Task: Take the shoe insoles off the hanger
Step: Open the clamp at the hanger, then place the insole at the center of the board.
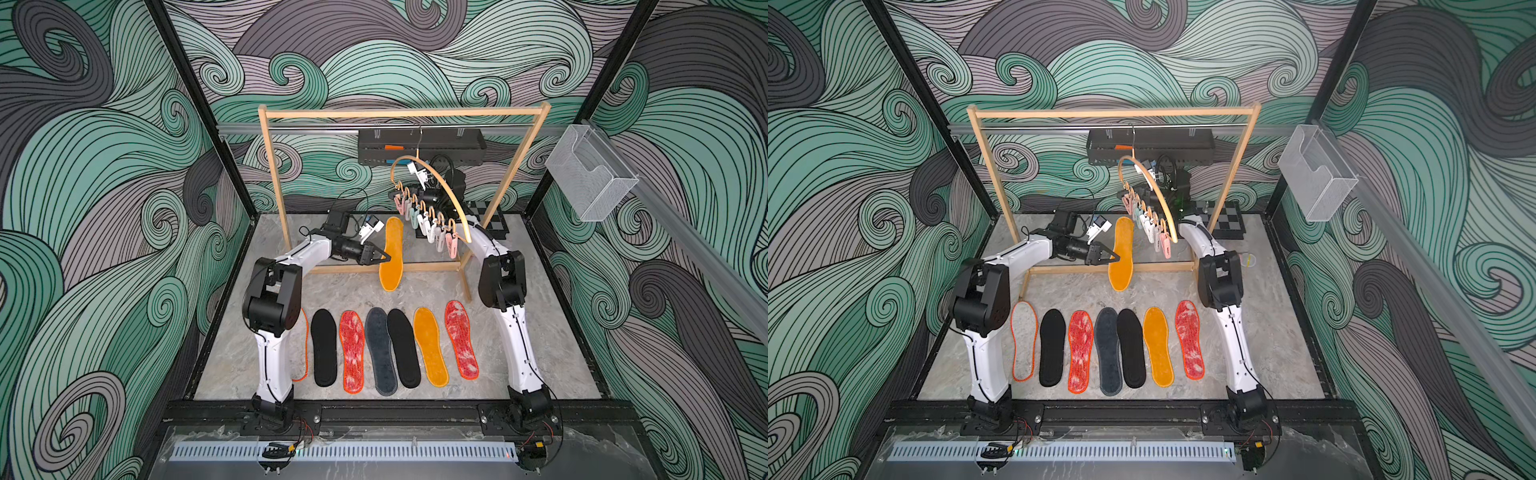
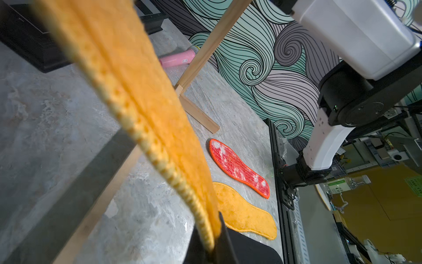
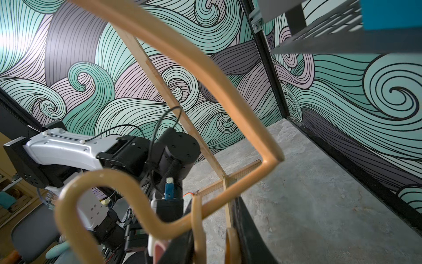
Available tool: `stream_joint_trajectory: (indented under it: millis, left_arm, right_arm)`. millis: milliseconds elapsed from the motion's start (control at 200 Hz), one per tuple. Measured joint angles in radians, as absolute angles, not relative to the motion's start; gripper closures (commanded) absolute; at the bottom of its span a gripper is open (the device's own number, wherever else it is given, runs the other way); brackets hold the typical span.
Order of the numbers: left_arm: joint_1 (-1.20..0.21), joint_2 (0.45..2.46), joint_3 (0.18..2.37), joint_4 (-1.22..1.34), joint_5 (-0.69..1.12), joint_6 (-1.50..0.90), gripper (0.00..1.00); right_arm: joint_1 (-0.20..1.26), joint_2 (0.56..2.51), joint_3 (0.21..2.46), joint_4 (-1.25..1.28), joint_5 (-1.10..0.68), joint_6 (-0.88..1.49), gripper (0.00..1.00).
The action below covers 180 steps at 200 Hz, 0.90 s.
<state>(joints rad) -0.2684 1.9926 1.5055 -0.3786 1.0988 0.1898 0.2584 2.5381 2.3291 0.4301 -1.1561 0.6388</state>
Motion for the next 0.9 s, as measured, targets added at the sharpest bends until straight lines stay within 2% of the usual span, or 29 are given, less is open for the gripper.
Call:
stream_joint_trajectory:
  millis: [280,450,690,901]
  left_arm:
    - [-0.272,1.662,1.258,-0.256,0.859,-0.104,1.0]
    - [-0.295,1.486,1.166,-0.283,0.719,-0.236,1.0]
    - [-0.319,1.168,1.079,-0.461,0.616,-0.228,1.0]
    - [-0.323,0.882,0.814,-0.51,0.595,-0.211,1.0]
  right_arm:
    - [0.257,2.539,2.329,0.43,-1.139,0.634,0.88]
    - [0.255,2.54,2.329,0.431,-1.131,0.635,0.87]
    - [0.252,2.54,2.329,0.432,-1.127,0.638,0.85]
    - [0.252,2.54,2.329,0.431,-1.126,0.639,0.83]
